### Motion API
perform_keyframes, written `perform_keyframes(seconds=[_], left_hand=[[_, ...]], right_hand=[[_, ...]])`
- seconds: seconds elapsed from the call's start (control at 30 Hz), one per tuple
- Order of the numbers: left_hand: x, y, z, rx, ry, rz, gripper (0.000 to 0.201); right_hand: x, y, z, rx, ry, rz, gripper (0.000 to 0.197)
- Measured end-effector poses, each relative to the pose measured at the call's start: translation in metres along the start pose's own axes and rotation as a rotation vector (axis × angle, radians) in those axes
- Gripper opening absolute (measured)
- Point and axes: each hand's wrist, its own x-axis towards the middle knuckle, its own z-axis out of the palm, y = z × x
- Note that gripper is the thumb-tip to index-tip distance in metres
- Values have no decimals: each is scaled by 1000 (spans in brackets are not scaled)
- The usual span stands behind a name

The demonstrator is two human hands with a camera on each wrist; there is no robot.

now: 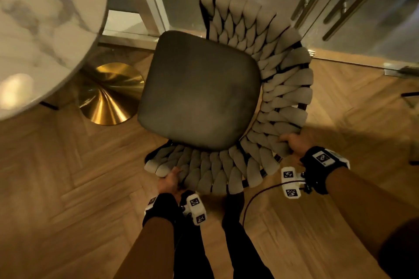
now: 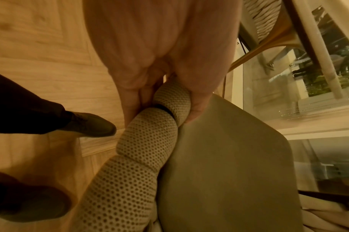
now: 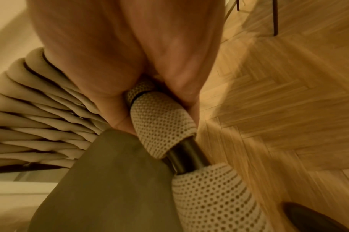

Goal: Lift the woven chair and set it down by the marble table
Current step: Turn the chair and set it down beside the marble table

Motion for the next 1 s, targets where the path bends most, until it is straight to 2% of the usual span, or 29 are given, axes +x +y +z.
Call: perform_keyframes(seconds=[0.2,0.3,0.4,0.5,0.57,0.67,0.77,0.8,0.9,1.0], left_hand=[[-23,-11,-16,-8,73,53,37],[-32,-9,-13,-23,103,70,37],[-38,-1,-2,-42,108,88,27],[-41,11,17,-52,115,95,21],[-40,19,28,-61,123,103,25],[-43,34,43,-25,129,138,29],[-45,44,55,-7,124,123,35],[-46,47,58,8,124,134,36],[-49,55,64,35,117,150,29],[-51,53,63,108,182,230,37]], right_hand=[[-16,-11,7,-19,-99,3,31],[-13,-19,11,-35,-143,9,29],[-4,-37,11,-56,-198,18,33],[14,-57,7,-79,-158,7,40],[27,-67,3,-102,-102,22,39],[47,-84,2,-187,-87,39,22],[59,-97,1,-267,-77,52,17],[62,-100,-1,-292,-84,58,19],[83,-100,-7,-349,-119,88,44],[81,-101,-9,-292,-123,78,36]])
